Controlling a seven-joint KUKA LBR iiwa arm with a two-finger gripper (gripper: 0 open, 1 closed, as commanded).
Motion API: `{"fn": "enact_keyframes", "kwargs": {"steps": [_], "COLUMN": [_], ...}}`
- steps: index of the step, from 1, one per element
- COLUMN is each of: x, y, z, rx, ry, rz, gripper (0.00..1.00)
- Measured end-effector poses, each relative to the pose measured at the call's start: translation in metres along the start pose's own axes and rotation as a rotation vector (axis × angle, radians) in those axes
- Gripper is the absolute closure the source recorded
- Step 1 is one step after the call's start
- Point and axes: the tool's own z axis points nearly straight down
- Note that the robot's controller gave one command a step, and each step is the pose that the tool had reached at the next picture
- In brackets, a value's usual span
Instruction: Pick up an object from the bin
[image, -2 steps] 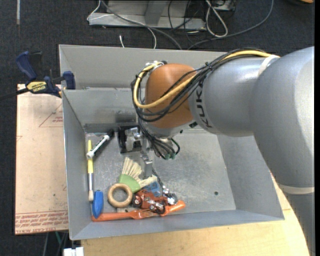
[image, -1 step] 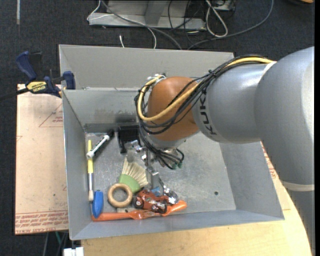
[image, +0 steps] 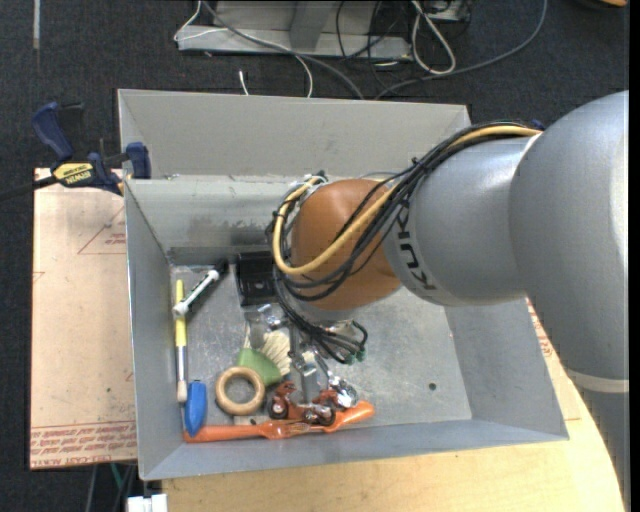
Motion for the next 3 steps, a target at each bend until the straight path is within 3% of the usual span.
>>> {"fn": "enact_keyframes", "kwargs": {"steps": [1, 2, 3], "x": [-0.018, -0.0083, -0.0083], "y": [-0.0257, -0.0168, -0.0167], "z": [0.0283, 0.0231, 0.0228], "rx": [-0.002, -0.001, -0.001], "ry": [-0.005, -0.024, -0.024], "rz": [0.15, -0.03, -0.03], "gripper": [0.0, 1.0, 1.0]}}
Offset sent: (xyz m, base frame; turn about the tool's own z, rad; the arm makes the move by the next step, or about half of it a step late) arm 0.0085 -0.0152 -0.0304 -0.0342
